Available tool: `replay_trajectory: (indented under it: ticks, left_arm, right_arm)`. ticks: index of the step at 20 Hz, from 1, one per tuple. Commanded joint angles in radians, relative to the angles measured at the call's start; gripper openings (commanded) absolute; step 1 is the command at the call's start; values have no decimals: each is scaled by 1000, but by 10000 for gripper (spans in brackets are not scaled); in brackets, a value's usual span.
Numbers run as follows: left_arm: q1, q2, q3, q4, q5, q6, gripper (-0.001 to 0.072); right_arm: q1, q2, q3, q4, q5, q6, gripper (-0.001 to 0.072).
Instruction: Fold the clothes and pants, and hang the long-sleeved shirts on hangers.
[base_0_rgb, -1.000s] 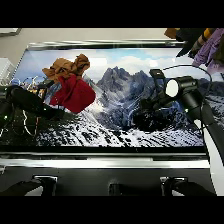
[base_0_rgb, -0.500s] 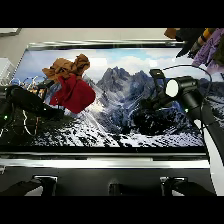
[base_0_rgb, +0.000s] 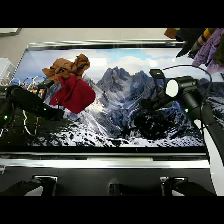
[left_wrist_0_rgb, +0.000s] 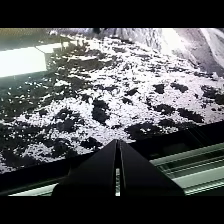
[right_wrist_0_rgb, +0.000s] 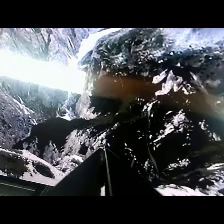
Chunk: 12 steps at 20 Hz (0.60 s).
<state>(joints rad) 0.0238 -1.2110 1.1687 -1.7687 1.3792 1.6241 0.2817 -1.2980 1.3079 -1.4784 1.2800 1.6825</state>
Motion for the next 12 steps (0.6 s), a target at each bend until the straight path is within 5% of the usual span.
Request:
replay_trajectory:
  ticks: [1,3,9,12]
  left_arm:
    - [0,0,0,2,-8,0,96]
    - [-1,0,0,1,-31,-13,720]
    - [-13,-86,2,27,-474,-279,720]
    - [-15,-240,32,50,-620,-326,720]
  right_arm:
    - [1,-1,1,0,0,0,30]
    - [1,-1,1,0,0,0,30]
    - [1,-1,1,3,1,1,30]
    - [1,-1,1,4,0,1,33]
